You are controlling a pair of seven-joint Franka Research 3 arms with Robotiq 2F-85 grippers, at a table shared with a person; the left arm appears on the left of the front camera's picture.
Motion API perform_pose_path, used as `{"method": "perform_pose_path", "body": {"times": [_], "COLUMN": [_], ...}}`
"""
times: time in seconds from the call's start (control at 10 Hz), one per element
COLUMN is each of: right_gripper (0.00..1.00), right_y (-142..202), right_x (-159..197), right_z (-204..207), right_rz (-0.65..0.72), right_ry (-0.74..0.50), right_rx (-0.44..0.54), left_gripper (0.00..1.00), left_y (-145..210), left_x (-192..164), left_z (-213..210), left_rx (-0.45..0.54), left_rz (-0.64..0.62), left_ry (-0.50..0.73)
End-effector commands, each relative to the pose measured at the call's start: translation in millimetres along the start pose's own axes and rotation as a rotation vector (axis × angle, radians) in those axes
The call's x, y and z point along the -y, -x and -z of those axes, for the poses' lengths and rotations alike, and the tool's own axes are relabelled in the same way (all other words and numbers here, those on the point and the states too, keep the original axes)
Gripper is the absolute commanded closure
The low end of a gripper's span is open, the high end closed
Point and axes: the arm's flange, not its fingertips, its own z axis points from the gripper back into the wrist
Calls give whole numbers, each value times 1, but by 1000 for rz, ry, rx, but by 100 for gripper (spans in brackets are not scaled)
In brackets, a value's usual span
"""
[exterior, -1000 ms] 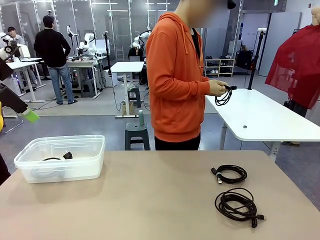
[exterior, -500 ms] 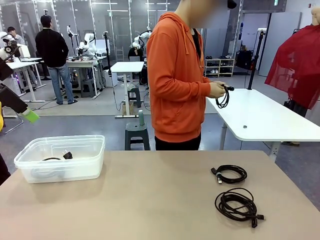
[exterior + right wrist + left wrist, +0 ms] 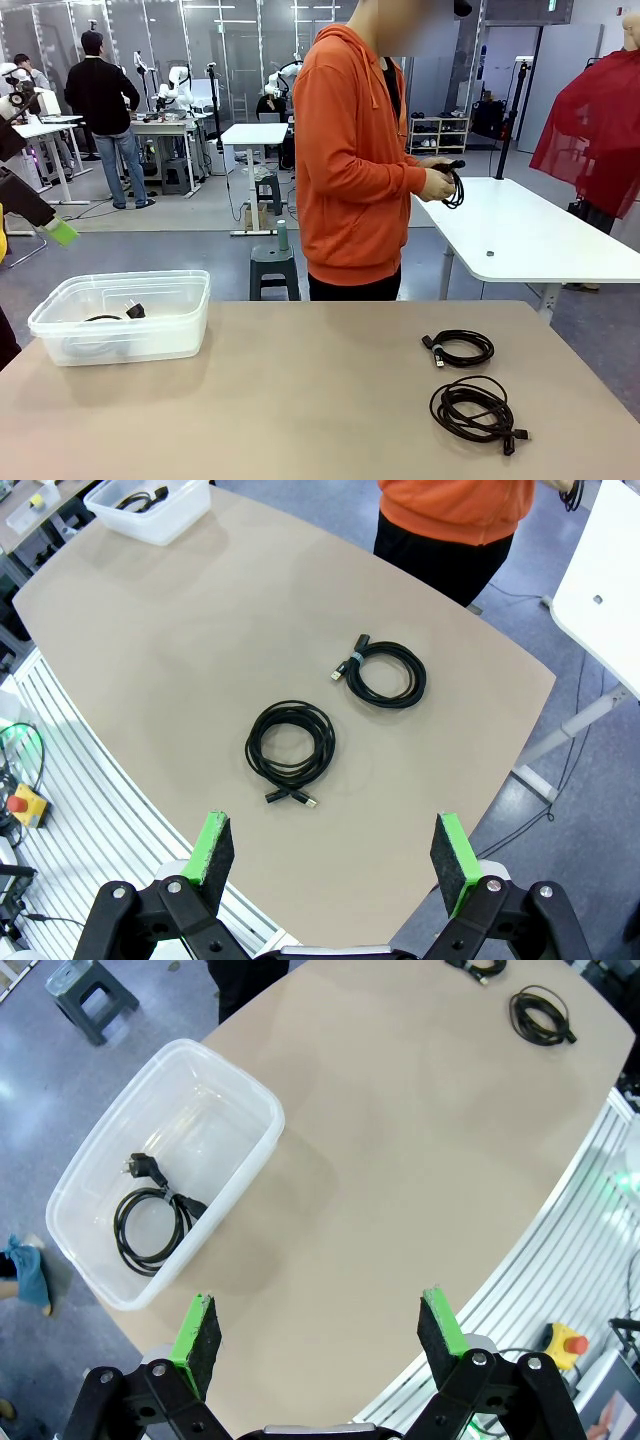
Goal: Organize and store the cables.
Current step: Place the Power Cable into the Organizing box.
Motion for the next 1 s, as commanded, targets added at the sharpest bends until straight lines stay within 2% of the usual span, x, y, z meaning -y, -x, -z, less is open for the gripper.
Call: {"method": "perform_pose_path", "body": {"times": [0.0,0.9], "right_gripper": [0,0], "right_y": [0,0], "right_x": [-1,-1], "right_z": [0,0], "right_rz": [-4,-4], "right_ry": [-1,-1], "right_rx": [7,7], "left_gripper": [0,0], "left_y": [3,3], "left_x": [3,3], "left_z": [0,0], "left_rx": [3,3], "left_rz": [-6,-6], "left_ry": [2,2]}}
